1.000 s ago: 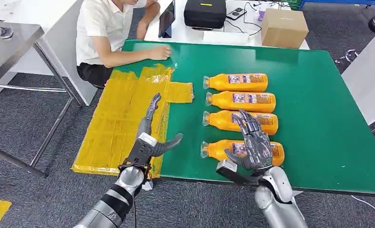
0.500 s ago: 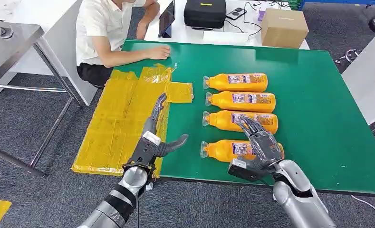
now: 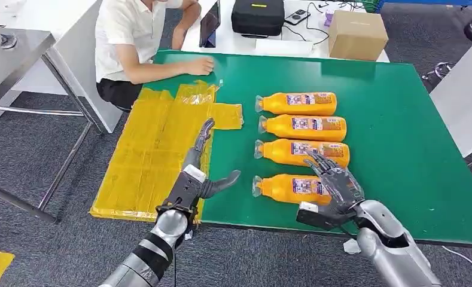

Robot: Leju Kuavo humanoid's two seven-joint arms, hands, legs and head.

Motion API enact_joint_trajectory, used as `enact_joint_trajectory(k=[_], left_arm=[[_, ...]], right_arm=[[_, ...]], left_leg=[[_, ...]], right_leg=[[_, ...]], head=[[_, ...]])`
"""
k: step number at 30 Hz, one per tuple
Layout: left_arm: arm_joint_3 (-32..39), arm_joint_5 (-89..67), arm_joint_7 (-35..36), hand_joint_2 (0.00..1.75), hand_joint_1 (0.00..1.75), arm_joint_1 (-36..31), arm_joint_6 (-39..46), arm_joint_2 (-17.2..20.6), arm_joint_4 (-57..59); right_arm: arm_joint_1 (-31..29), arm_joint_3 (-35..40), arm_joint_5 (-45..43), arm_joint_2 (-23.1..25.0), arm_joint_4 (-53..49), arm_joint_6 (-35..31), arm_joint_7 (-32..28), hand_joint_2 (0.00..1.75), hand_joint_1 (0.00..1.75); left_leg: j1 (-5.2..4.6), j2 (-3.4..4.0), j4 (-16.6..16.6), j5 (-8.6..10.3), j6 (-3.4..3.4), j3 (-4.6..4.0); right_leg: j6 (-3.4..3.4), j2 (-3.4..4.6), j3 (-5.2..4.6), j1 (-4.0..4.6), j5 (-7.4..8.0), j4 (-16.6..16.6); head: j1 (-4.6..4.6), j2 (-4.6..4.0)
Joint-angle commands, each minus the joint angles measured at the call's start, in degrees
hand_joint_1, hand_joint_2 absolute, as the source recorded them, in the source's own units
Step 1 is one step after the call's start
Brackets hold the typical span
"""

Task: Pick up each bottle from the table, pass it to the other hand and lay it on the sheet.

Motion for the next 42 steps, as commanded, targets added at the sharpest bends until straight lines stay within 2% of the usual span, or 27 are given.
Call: enact_joint_trajectory(k=[1, 7, 20, 31, 32, 33, 35, 36, 37, 39, 42], left_arm=[[-2.1, 0.85, 1.91, 1.75, 0.0, -1.27, -1.12, -0.41, 0.05], [-2.61, 1.75, 2.42, 1.75, 0.0, -1.4, -1.54, -0.62, 0.77], [-3.86, 2.04, 3.17, 1.75, 0.0, -2.35, -2.16, -1.01, 1.67], [-4.91, 2.95, 2.65, 1.75, 0.0, -3.4, -2.92, -1.76, 2.67], [-5.04, 3.11, 2.57, 1.75, 0.0, -3.5, -3.02, -1.82, 2.8], [-5.39, 3.28, 2.34, 1.75, 0.0, -3.65, -3.11, -1.9, 2.95], [-5.99, 3.85, 2.0, 1.75, 0.0, -4.03, -2.9, -2.02, 3.2], [-6.29, 4.2, 1.84, 1.75, 0.0, -4.18, -2.85, -2.03, 3.23], [-6.51, 4.29, 1.77, 1.75, 0.0, -4.25, -2.81, -1.99, 3.18], [-6.66, 4.23, 1.73, 1.75, 0.0, -4.29, -2.69, -1.98, 3.1], [-6.73, 4.18, 1.7, 1.75, 0.0, -4.26, -2.61, -1.95, 3.07]], right_arm=[[-2.19, 5.09, -1.3, -5.93, -3.18, 4.77, 3.2, 1.75, 0.0], [-0.64, 5.89, -3.5, -10.71, -4.89, 10.31, 7.36, 1.75, 0.0], [-2.11, 8.02, -5.04, -11.59, -3.16, 13.4, 10.44, 1.75, 0.0], [-4.43, 7.85, -9.29, -6.36, 6.09, 14.94, 8.76, 1.75, 0.0], [-4.77, 7.91, -9.37, -5.63, 7.61, 15.01, 8.76, 1.75, 0.1], [-5.26, 7.86, -9.9, -4.14, 10.47, 14.84, 8.21, 1.75, 1.62], [-6.12, 7.87, -10.16, -1.29, 15.36, 12.95, 6.58, 1.75, 1.48], [-6.49, 8.0, -9.88, 0.01, 17.35, 11.63, 5.71, 1.75, 1.55], [-6.56, 7.85, -9.59, 0.99, 18.37, 10.26, 5.08, 1.75, 1.45], [-6.53, 7.86, -9.49, 1.64, 18.77, 9.69, 5.02, 1.75, 1.41], [-6.56, 7.78, -9.52, 1.81, 18.95, 9.64, 5.0, 1.75, 1.45]], left_leg=[[0.05, 0.11, 0.07, -0.04, -0.07, 0.01], [0.01, 0.0, 0.04, -0.02, -0.07, 0.03], [0.03, 0.1, 0.04, -0.03, -0.08, 0.05], [0.05, 0.14, -0.01, 0.0, -0.08, 0.07], [0.07, 0.16, -0.02, 0.01, -0.1, 0.09], [0.11, 0.18, -0.01, -0.01, -0.13, 0.12], [0.15, 0.2, -0.05, 0.0, -0.12, 0.17], [0.1, 0.11, -0.05, 0.0, -0.07, 0.13], [0.13, 0.16, -0.06, 0.0, -0.09, 0.16], [0.19, 0.24, -0.11, 0.01, -0.13, 0.25], [0.17, 0.19, -0.06, 0.0, -0.1, 0.2]], right_leg=[[-0.15, 0.15, -0.01, 0.06, 0.02, 0.02], [-0.13, 0.04, 0.03, 0.03, 0.0, -0.01], [-0.15, 0.13, 0.02, 0.05, 0.03, -0.03], [-0.15, 0.16, 0.05, 0.07, 0.07, -0.08], [-0.17, 0.19, 0.06, 0.09, 0.09, -0.1], [-0.21, 0.22, 0.1, 0.13, 0.1, -0.11], [-0.2, 0.23, 0.16, 0.17, 0.13, -0.21], [-0.12, 0.13, 0.12, 0.11, 0.08, -0.16], [-0.15, 0.18, 0.16, 0.15, 0.11, -0.19], [-0.21, 0.27, 0.21, 0.2, 0.15, -0.25], [-0.16, 0.25, 0.17, 0.19, 0.11, -0.19]], head=[[0.0, 0.0], [0.02, 0.0], [0.0, 0.0], [0.0, 0.0], [0.0, 0.0], [-0.02, 0.0], [0.0, 0.0], [0.0, 0.0], [0.0, 0.0], [0.0, 0.0], [0.02, 0.0]])
